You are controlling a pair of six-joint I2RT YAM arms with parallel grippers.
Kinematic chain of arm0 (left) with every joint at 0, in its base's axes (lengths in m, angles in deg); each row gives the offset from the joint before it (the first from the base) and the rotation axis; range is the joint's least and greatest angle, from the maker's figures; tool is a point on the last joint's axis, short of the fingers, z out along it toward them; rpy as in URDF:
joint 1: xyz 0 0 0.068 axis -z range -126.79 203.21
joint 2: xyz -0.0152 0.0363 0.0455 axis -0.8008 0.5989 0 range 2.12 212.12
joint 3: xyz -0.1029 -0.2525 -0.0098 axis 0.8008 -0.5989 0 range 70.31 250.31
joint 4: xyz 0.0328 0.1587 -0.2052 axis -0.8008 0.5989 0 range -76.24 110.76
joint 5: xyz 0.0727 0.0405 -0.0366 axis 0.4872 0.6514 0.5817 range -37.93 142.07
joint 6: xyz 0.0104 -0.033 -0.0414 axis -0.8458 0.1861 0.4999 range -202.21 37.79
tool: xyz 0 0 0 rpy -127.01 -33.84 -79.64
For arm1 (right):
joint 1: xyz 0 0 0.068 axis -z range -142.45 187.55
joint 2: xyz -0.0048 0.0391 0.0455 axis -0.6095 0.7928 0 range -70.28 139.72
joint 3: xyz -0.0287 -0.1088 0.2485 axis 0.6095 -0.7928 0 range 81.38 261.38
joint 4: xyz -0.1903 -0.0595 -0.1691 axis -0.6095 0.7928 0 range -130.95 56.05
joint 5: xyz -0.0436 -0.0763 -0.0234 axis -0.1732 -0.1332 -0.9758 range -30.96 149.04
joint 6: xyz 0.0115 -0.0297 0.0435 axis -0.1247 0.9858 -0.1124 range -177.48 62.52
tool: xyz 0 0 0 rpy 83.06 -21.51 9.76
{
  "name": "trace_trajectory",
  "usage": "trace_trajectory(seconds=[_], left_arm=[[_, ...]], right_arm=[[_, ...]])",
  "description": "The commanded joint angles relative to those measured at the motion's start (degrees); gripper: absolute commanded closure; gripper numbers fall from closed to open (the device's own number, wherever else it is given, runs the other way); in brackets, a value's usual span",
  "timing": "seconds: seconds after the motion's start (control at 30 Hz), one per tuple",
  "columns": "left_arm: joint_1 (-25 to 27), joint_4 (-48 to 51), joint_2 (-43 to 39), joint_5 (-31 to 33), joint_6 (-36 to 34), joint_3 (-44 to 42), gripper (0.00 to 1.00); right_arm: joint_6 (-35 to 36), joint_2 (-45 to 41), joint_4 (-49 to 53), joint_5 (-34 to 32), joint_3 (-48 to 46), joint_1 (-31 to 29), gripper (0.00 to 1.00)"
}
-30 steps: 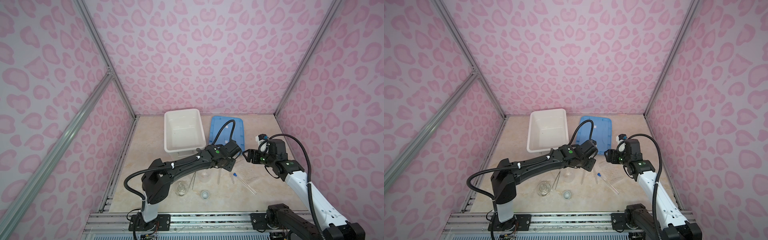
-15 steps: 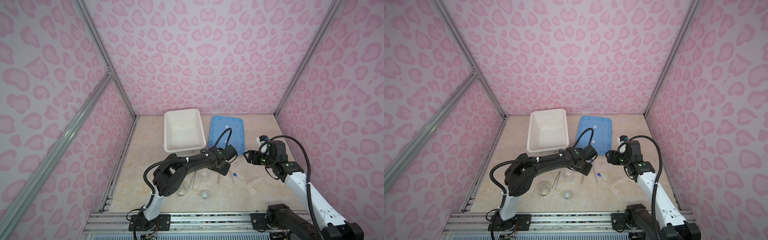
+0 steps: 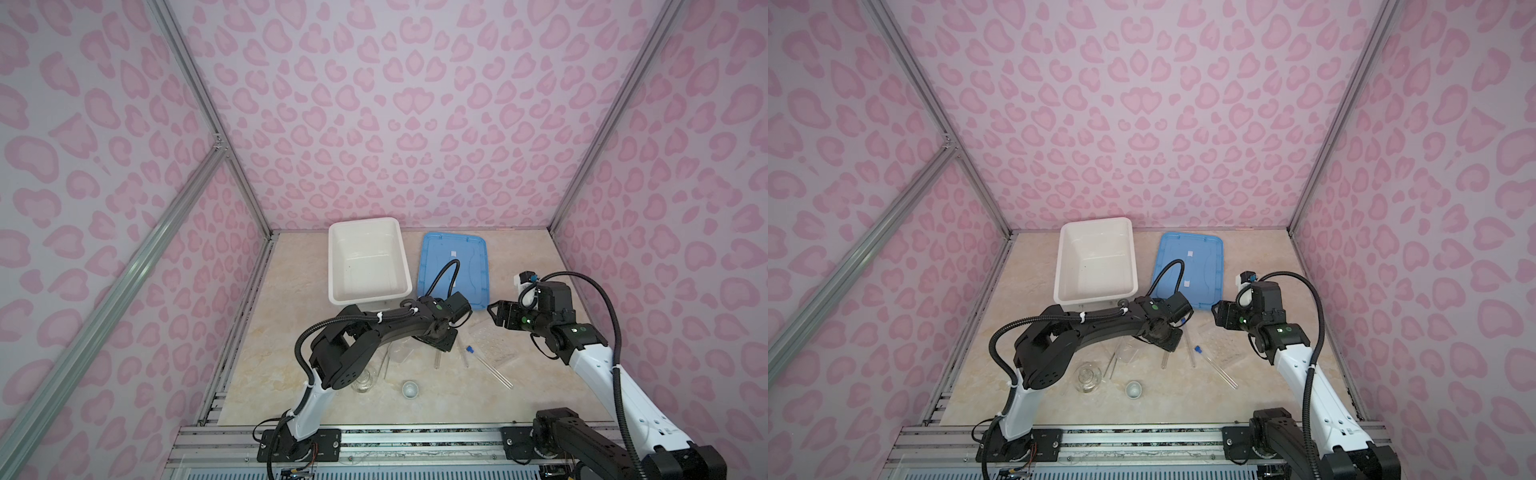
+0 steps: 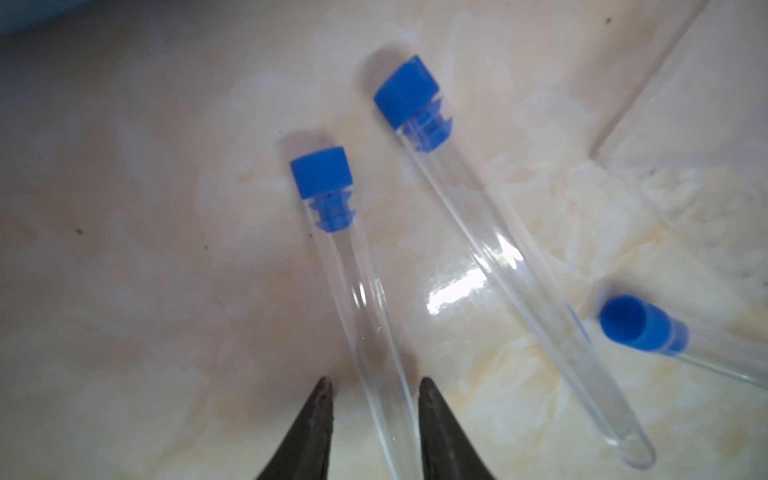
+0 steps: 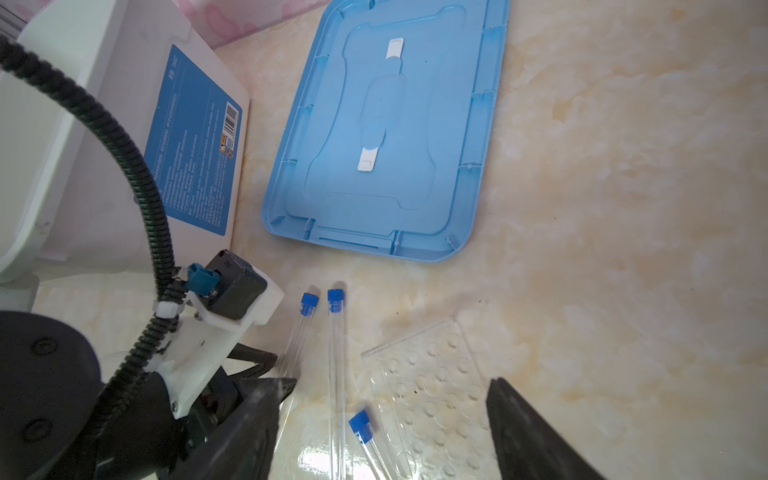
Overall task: Organize the chemistry lab equipment
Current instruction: 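Lower the left gripper and close it on a blue-capped test tube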
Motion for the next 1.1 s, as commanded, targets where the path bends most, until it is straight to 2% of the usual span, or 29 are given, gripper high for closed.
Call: trace_trajectory(seconds=[0.0,0.4,0.67,0.77,0.9,0.97,1.07], left_arm=[[0.0,-0.2,-0.64,-0.11,0.64,-0.26,0.62],[0.09,0.78,-6.71,2.86,1.06,-0.92,0.61],[0.49,2.31,-2.2,2.84,0.83,1.34,0.59],[0.53,1.04,-1.45,0.9,1.08,0.88,0.6],[0.43,1.74,-0.46,1.81,1.24,1.73,0.63],[0.44,1.88,0.04,2.02,1.14,2.11,0.69],[0.53,1.96,0.9,1.35,1.19,2.33,0.7]], right_arm=[[0.04,-0.08,-0.81,-0.84,-0.38,0.14,0.21],[0.04,1.28,-0.89,-0.78,-0.21,0.77,0.21],[-0.02,1.32,-1.04,-0.54,-0.28,1.58,0.21],[-0.1,1.27,-1.08,-0.56,-0.3,1.67,0.21],[-0.01,1.28,-1.01,-0.6,-0.2,1.93,0.21],[-0.03,1.28,-1.06,-0.58,-0.28,1.93,0.21],[-0.01,1.11,-1.04,-0.58,-0.23,1.98,0.21]])
